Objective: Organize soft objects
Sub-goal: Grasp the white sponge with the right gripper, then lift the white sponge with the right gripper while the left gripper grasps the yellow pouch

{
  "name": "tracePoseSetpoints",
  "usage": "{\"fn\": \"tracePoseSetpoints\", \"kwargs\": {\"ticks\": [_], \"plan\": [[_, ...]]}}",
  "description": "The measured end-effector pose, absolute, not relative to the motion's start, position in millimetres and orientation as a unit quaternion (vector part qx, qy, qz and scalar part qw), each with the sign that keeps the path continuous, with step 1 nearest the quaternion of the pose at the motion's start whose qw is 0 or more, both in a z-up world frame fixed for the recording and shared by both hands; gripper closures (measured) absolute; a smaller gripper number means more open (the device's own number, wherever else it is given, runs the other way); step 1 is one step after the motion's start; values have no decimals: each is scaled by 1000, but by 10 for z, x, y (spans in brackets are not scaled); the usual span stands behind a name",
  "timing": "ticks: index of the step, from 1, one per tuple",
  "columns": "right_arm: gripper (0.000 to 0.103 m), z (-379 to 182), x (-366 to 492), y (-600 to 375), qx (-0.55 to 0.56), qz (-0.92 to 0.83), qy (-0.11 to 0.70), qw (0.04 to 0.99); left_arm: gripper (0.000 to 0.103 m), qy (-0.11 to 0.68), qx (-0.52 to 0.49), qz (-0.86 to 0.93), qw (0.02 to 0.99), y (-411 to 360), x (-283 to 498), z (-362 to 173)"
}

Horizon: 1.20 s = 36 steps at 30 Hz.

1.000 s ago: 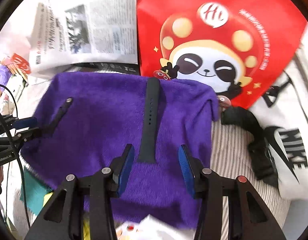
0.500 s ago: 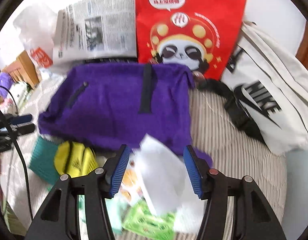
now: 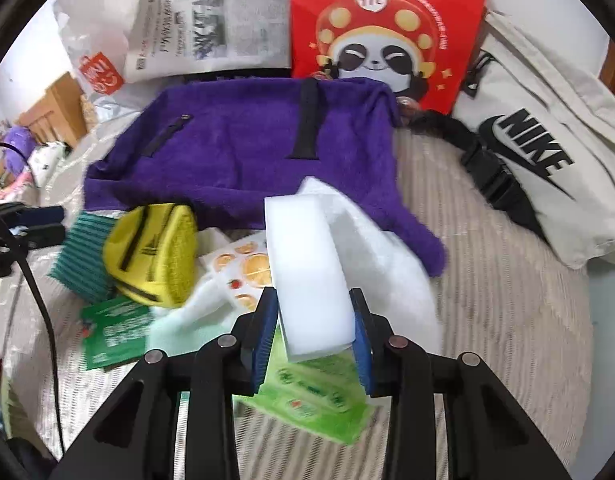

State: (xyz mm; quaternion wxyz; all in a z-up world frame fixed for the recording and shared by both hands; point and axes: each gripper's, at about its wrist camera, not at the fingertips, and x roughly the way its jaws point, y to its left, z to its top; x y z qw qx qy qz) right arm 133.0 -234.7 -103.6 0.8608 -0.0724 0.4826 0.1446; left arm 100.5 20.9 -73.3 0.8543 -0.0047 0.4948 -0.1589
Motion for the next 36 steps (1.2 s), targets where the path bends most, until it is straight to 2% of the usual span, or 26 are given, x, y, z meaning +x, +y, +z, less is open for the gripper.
{"fn": "tracePoseSetpoints", "kwargs": {"ticks": [6, 9, 11, 19, 22, 27, 29, 30, 31, 32, 36], "plan": [[66, -1104, 1502, -2226, -74, 138, 491, 857, 63, 495, -20, -176, 851, 151, 1003, -772], [69, -1136, 1543, -2240, -64, 144, 495, 854, 62, 497, -26, -193, 846, 79, 1010, -802], [71, -1112, 1507, -2263, -61, 144, 490, 858, 54, 498, -25, -202, 843, 18, 1026, -834], [71, -1000, 1287, -2448, -47, 135, 477, 867, 54, 511, -26, -219, 831, -175, 1269, -1002], [71, -995, 1223, -2516, -37, 135, 476, 868, 50, 507, -27, -225, 832, -220, 1348, -1039], [71, -1018, 1191, -2551, -35, 133, 478, 867, 52, 512, -42, -247, 822, -325, 1435, -1049], [71, -1021, 1196, -2547, -34, 135, 478, 867, 66, 512, -33, -246, 822, -390, 1437, -1073], [71, -1023, 1202, -2546, -34, 135, 478, 867, 67, 510, -21, -240, 826, -428, 1433, -1082], [71, -1025, 1206, -2548, -33, 134, 478, 867, 74, 507, -15, -240, 828, -442, 1427, -1079], [71, -1023, 1210, -2552, -31, 134, 479, 867, 87, 505, -16, -241, 828, -439, 1428, -1074], [71, -986, 1217, -2545, -25, 136, 474, 869, 90, 506, -37, -259, 822, -357, 1402, -1050]]}}
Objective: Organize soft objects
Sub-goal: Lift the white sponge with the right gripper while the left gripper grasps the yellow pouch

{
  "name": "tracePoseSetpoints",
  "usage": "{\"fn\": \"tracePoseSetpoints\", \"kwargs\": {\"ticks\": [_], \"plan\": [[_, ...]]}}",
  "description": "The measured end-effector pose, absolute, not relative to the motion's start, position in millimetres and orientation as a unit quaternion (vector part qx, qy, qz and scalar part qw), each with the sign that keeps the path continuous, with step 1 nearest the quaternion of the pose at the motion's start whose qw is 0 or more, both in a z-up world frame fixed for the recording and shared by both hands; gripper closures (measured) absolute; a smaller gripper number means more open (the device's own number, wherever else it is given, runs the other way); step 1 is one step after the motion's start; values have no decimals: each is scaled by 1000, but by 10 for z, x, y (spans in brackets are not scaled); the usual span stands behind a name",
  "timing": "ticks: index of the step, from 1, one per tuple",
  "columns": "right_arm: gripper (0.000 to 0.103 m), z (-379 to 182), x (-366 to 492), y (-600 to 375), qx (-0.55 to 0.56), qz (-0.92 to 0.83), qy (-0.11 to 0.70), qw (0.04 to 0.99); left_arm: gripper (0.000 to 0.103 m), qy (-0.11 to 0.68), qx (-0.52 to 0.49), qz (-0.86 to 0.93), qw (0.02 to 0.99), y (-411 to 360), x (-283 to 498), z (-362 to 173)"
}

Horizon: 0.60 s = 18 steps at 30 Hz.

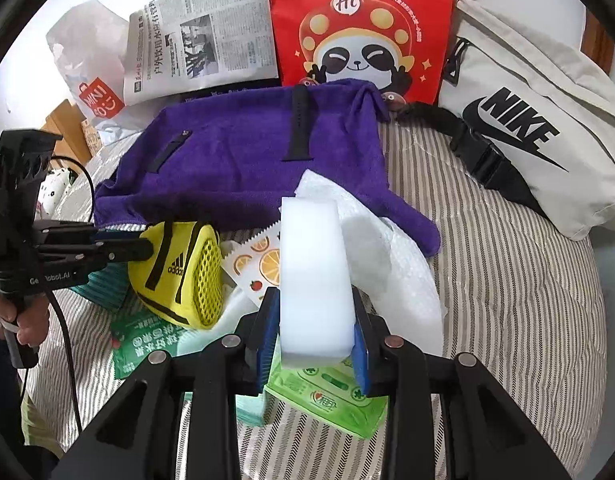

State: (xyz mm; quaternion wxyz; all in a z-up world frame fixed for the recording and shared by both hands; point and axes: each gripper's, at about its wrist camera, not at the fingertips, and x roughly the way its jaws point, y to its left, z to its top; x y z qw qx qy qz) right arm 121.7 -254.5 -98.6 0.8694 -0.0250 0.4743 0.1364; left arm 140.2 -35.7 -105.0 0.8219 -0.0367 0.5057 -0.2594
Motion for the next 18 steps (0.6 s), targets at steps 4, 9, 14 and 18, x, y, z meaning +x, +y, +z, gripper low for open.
{"fn": "tracePoseSetpoints", "kwargs": {"ticks": [4, 9, 14, 18], "plan": [[71, -969, 1199, -2487, -26, 145, 470, 870, 91, 493, -28, -255, 831, -274, 1282, -952], [72, -958, 1208, -2431, -22, 151, 467, 871, 92, 476, -31, -241, 845, -46, 1147, -756], [72, -930, 1191, -2356, -30, 157, 464, 871, 92, 478, -31, -218, 850, 252, 1044, -738], [72, -968, 1224, -2297, -35, 156, 470, 868, 92, 492, -33, -210, 844, 296, 1061, -898]]}}
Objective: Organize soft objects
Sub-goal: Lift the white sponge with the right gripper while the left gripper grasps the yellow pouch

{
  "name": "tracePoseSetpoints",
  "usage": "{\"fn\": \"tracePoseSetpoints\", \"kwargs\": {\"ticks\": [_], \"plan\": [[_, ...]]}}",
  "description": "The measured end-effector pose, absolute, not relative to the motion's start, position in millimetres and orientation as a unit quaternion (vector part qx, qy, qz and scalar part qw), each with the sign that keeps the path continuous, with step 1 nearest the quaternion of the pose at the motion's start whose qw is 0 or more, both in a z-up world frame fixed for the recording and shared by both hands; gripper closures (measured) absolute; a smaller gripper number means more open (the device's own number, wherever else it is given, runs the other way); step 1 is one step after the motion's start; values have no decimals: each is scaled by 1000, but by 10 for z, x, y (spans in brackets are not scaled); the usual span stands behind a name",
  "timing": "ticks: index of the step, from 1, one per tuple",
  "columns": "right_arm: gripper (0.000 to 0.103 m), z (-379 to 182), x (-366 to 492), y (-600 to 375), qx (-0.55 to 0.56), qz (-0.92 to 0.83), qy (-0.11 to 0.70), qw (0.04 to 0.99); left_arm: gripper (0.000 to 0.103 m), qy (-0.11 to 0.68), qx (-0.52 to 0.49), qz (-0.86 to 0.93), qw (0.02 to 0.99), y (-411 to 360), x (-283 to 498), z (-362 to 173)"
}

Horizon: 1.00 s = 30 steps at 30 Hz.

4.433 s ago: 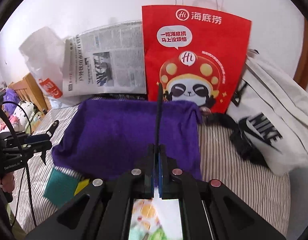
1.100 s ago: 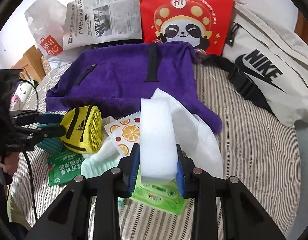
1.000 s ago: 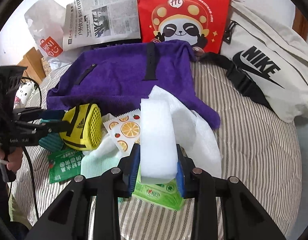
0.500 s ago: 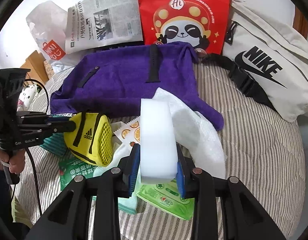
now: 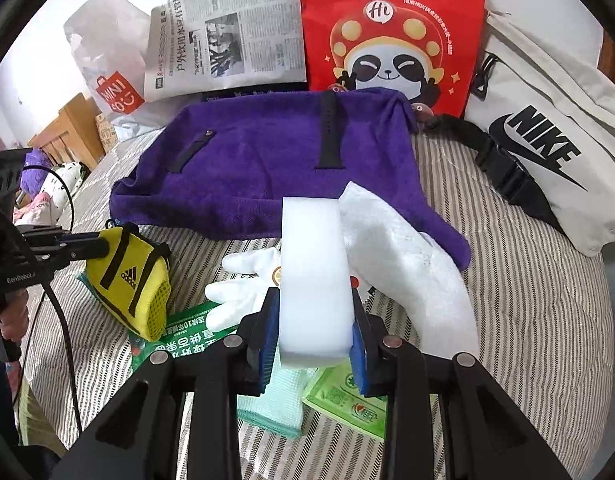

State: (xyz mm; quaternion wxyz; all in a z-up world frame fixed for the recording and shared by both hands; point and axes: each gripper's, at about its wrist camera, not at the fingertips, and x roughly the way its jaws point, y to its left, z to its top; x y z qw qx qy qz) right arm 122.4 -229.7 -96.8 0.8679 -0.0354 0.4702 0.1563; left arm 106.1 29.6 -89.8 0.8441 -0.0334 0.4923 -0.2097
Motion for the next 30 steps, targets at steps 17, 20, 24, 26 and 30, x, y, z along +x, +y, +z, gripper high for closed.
{"fn": "tracePoseSetpoints", "kwargs": {"ticks": [17, 20, 24, 26, 30], "plan": [[73, -935, 1216, -2282, -31, 150, 457, 876, 91, 491, -49, -214, 843, 286, 1040, -894], [73, -853, 1198, -2288, -34, 151, 448, 880, 91, 487, -50, -214, 845, 322, 1030, -847], [73, -764, 1205, -2303, -33, 149, 441, 884, 91, 480, -55, -209, 850, 378, 1012, -770], [73, -726, 1227, -2306, -33, 148, 439, 885, 92, 477, -53, -205, 853, 398, 1012, -735], [73, -670, 1292, -2299, -32, 143, 435, 888, 92, 470, -54, -196, 859, 459, 1023, -652]]}}
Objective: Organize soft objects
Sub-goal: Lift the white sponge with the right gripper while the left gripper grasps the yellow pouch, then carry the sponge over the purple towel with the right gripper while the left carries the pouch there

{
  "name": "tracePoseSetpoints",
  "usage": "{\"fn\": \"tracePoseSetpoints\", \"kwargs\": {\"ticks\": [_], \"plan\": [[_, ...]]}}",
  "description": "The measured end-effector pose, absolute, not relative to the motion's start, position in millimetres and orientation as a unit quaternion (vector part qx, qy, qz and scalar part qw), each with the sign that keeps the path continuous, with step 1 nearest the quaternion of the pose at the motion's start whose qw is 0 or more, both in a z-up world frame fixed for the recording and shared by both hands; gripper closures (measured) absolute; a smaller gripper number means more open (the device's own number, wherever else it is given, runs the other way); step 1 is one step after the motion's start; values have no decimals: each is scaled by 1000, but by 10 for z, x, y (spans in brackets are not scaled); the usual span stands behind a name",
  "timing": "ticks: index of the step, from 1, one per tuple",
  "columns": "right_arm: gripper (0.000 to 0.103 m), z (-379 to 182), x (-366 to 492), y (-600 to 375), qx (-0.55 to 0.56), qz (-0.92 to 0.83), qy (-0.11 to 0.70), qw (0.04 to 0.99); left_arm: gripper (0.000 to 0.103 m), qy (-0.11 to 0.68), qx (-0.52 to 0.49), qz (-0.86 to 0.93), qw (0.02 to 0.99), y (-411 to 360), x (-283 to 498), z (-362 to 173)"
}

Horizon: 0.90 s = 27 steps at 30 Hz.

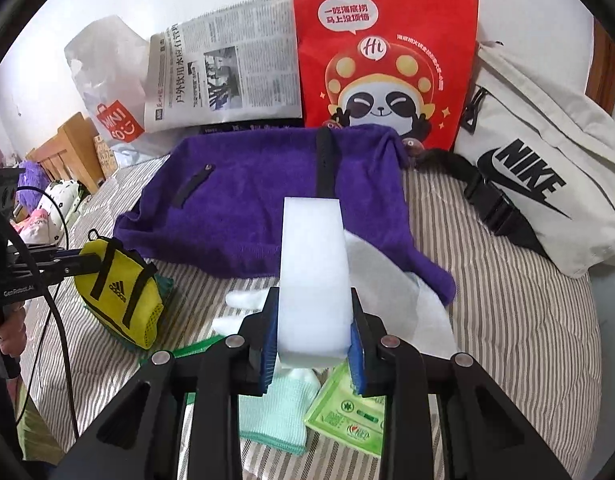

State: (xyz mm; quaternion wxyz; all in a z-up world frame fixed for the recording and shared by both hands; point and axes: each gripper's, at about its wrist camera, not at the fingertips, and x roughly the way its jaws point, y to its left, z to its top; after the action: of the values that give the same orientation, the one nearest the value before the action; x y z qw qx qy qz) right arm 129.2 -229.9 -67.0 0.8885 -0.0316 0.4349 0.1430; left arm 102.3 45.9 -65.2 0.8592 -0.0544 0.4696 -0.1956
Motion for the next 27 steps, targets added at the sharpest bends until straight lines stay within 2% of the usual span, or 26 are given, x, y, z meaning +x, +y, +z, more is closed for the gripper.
{"fn": "tracePoseSetpoints", "kwargs": {"ticks": [13, 27], "plan": [[73, -522, 1747, -2245, -29, 119, 421, 899, 92, 448, -74, -171, 874, 643, 1277, -410], [73, -670, 2372, -2266, -38, 97, 434, 895, 92, 453, -77, -165, 873, 649, 1791, -406]]}}
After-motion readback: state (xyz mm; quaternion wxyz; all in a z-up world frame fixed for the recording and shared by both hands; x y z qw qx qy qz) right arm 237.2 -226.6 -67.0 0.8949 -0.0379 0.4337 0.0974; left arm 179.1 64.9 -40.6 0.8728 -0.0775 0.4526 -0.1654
